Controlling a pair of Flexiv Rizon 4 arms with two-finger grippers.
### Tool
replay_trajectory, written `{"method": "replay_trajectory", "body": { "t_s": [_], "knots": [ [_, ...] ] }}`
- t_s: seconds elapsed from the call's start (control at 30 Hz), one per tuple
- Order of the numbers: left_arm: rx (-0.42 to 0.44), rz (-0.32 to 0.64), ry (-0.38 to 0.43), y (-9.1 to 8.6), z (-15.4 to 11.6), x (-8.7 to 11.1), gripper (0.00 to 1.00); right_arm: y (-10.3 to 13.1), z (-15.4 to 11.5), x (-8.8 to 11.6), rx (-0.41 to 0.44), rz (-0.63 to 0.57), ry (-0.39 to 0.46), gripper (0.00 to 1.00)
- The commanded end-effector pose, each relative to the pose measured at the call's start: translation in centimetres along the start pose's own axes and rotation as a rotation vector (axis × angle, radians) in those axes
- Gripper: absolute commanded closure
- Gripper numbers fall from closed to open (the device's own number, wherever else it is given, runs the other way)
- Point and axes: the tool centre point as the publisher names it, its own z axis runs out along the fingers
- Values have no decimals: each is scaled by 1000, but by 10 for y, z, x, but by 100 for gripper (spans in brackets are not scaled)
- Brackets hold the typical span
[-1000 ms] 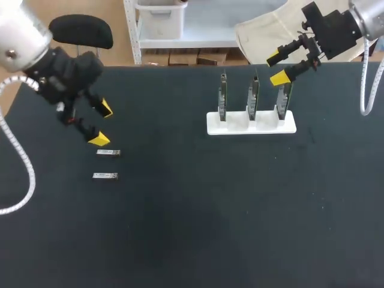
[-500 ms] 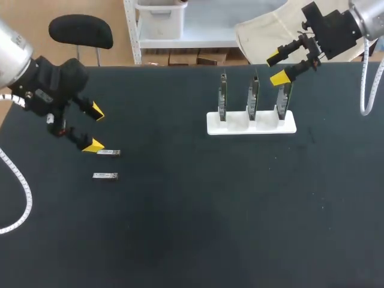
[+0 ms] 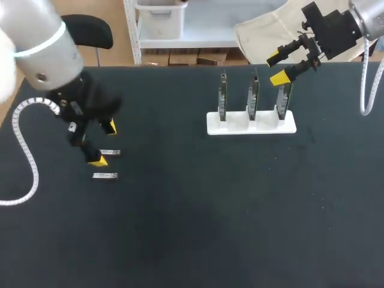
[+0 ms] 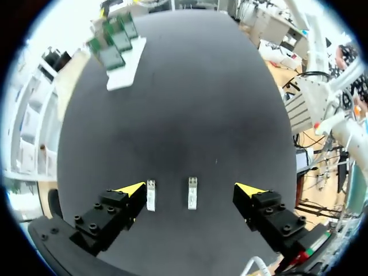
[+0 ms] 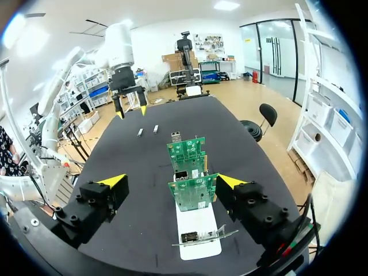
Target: Pick up the optical module with the left hand, and insert it into the network port with the right hand.
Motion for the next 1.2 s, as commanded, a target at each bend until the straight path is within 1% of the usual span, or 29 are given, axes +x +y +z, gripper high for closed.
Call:
{"method": "replay_trajectory", "body": {
  "t_s": [0.03,0.1,0.17,0.23,0.27,0.33,0.37,0.43,0.5,0.57,0.63,0.73,0.83,0.9,1.13,1.2],
  "knots": [
    [53,-7,99,8,13,-1,0,1,0,0,4,-1,0,0],
    [54,-14,119,7,20,2,0,1,0,0,4,-1,0,0],
    [36,-20,156,6,23,3,0,1,0,0,4,-1,0,0],
    [25,-15,150,6,25,5,0,1,0,0,4,-1,0,0],
    [15,-19,173,7,27,7,0,1,0,0,4,-1,0,0],
    [0,-7,171,7,29,10,0,1,0,0,4,-1,0,0],
    [-24,-4,180,7,30,12,0,1,0,0,4,-1,0,0],
    [-49,4,156,8,29,15,0,1,0,0,4,-1,0,0],
    [-56,-1,145,10,29,19,0,1,0,0,4,-1,0,0],
    [-54,-30,53,13,26,25,0,1,0,0,4,-1,0,0],
    [-62,-21,85,16,27,29,0,1,0,0,4,-1,0,0],
    [-54,-21,92,21,31,36,0,1,0,0,4,-1,0,0],
    [-53,-18,90,27,29,40,0,1,0,0,4,-1,0,0],
    [-48,-10,69,31,28,42,0,1,0,0,4,-1,0,0],
    [-30,32,95,40,35,43,0,1,0,0,4,-1,0,0],
    [-26,45,117,43,39,42,0,1,0,0,4,-1,0,0]
  ]
}}
